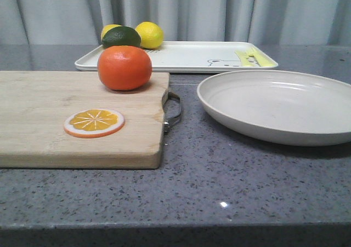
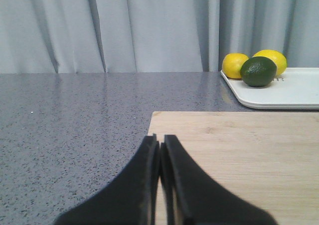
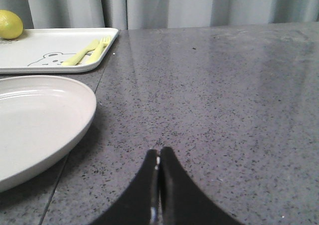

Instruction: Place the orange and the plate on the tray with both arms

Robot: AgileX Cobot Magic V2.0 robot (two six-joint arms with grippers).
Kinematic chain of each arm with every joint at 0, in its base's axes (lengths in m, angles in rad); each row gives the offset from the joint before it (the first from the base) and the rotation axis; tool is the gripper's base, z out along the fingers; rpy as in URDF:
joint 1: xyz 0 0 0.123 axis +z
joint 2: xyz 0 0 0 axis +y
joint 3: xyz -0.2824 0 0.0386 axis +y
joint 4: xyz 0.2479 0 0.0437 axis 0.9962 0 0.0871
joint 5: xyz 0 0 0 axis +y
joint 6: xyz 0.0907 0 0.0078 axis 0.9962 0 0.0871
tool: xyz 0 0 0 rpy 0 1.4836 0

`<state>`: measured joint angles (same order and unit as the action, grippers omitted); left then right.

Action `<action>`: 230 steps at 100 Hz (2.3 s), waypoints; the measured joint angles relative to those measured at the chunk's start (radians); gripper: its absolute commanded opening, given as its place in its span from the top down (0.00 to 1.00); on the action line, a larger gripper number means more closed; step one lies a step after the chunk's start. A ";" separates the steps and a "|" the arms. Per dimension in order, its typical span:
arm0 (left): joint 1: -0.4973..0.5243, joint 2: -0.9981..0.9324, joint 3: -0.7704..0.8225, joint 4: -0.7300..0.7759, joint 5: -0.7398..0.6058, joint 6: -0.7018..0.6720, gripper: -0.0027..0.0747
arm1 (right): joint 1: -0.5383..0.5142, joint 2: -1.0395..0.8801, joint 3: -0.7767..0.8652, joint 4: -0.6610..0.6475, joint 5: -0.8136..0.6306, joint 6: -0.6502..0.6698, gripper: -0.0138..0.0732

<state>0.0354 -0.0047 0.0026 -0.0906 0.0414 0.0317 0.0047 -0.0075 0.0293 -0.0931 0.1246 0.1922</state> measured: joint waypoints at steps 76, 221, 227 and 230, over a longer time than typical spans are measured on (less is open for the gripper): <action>0.000 0.000 0.000 -0.003 0.000 0.000 0.99 | 0.000 0.000 0.000 0.000 -0.015 0.000 0.93; 0.000 0.339 -0.287 -0.040 -0.053 0.000 0.99 | 0.000 0.339 -0.399 -0.001 0.082 0.000 0.92; 0.000 0.339 -0.287 -0.040 -0.061 0.000 0.99 | 0.000 0.339 -0.399 -0.001 0.082 0.000 0.92; 0.000 0.339 -0.287 -0.040 -0.065 0.000 0.99 | 0.000 0.339 -0.399 -0.001 0.082 0.000 0.92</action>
<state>0.0354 0.3338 -0.2847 -0.1308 -0.0238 0.0317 0.0047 0.3312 -0.3698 -0.0938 0.2062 0.1922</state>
